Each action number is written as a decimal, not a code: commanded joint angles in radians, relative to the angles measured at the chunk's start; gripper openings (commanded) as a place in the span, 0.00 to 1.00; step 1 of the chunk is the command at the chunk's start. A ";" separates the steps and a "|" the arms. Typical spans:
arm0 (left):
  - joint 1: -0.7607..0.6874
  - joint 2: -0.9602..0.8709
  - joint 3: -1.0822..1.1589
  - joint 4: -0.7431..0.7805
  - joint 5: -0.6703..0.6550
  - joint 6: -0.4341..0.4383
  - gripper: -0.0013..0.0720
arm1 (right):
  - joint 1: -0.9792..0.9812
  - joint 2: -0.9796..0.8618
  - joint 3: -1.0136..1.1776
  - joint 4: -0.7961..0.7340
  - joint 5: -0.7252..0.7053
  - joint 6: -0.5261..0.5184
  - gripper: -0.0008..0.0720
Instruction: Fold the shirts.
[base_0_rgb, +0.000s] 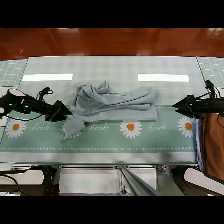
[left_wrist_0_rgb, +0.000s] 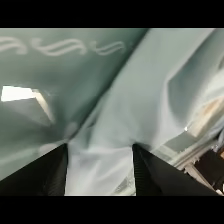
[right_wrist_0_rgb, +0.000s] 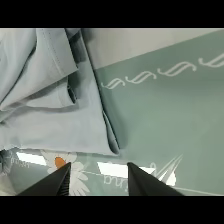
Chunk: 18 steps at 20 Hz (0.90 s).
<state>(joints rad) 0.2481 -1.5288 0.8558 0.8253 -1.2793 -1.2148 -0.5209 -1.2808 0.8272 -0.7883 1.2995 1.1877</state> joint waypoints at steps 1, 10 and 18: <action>-0.089 -0.040 0.002 0.013 0.057 0.002 0.71 | 0.000 0.000 -0.006 0.007 -0.002 -0.004 0.57; -0.087 -0.034 0.067 0.023 0.003 -0.002 0.06 | 0.153 -0.005 -0.035 -0.111 -0.013 0.058 0.57; -0.087 -0.034 0.066 0.023 -0.023 -0.002 0.06 | 0.244 -0.134 -0.035 -0.067 -0.108 0.111 0.58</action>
<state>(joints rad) 0.1619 -1.5631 0.9207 0.8494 -1.2911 -1.2167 -0.2951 -1.3773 0.7933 -0.8829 1.2350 1.2785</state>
